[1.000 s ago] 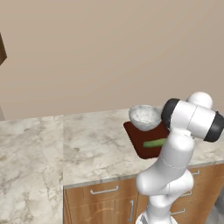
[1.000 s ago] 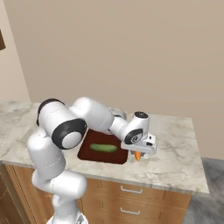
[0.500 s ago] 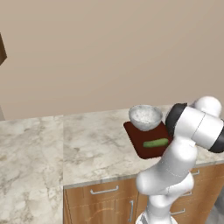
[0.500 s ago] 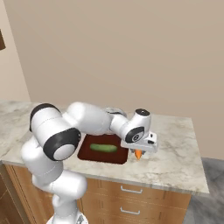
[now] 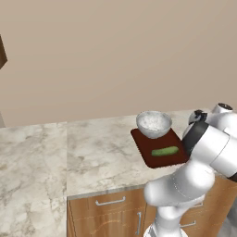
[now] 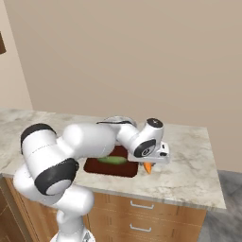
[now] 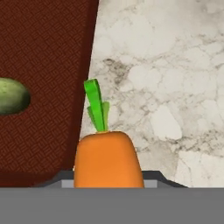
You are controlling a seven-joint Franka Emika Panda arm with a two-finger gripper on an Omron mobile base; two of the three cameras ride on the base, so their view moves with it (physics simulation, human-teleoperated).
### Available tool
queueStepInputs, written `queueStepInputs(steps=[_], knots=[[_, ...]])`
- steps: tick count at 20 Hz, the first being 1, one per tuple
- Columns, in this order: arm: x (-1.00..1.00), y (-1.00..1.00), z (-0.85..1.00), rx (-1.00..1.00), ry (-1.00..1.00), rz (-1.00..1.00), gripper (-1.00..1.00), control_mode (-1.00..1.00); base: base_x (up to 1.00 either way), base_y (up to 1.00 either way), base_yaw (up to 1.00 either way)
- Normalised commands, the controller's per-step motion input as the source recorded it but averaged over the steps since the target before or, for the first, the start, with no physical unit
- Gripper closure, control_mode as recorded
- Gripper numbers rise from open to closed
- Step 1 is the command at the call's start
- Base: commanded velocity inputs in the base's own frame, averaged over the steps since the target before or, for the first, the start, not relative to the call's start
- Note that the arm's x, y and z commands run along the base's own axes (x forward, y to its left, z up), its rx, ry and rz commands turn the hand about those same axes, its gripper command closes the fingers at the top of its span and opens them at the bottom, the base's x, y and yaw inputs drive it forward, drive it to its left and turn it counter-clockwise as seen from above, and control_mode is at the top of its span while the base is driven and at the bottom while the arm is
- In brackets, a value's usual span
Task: Place the two vegetables and bowl onto the tray for setting up a vegetable dip station.
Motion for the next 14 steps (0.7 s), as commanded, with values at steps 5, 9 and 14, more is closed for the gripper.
queueStepInputs(steps=[5,9,14], knots=[[-0.21,0.15,0.20,0.01,-0.07,0.28,1.00,-1.00,0.00,0.00,0.00],[-0.20,0.18,0.16,0.00,-0.06,0.32,1.00,-1.00,0.00,0.00,0.00],[-0.13,0.25,0.07,0.00,-0.02,0.31,1.00,-1.00,0.00,0.00,0.00]])
